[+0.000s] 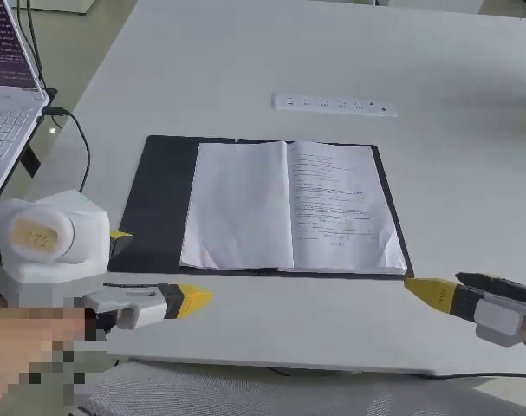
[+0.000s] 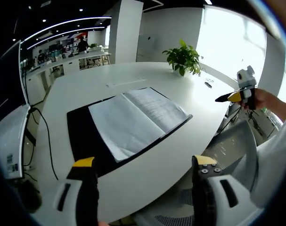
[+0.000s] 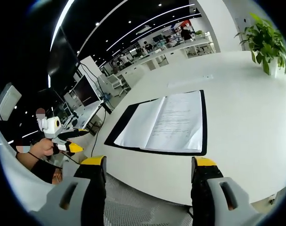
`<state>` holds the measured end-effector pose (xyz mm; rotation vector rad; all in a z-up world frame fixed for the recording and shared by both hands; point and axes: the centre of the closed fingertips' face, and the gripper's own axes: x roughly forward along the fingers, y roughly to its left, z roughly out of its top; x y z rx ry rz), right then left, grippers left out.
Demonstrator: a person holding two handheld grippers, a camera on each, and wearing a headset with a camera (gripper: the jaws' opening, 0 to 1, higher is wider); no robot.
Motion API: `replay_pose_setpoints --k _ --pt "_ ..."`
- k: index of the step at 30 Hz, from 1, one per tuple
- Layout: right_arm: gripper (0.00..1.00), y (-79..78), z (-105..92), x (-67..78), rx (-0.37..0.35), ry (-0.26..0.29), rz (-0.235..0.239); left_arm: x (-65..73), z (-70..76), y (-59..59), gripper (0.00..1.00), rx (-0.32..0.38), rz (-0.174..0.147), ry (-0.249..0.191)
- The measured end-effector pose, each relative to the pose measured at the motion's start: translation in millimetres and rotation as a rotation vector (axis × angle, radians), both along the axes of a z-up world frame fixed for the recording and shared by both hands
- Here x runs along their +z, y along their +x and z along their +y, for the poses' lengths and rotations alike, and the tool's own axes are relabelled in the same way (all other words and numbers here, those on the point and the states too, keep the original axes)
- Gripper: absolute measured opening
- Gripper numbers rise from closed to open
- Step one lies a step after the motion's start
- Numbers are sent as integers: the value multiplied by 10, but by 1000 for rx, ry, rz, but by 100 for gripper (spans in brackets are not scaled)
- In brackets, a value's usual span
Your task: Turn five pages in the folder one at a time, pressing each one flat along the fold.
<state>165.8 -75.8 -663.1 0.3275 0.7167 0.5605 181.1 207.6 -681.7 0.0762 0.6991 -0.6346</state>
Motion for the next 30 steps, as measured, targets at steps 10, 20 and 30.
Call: replay_pose_setpoints --k 10,20,30 --pt "72 83 13 -69 1 3 5 -77 -359 190 81 -71 -11 7" --pt "71 162 49 -183 6 13 21 -229 -797 489 77 -135 -31 2" --pt "70 149 134 -281 22 32 33 -563 -1397 944 71 -160 -56 -6"
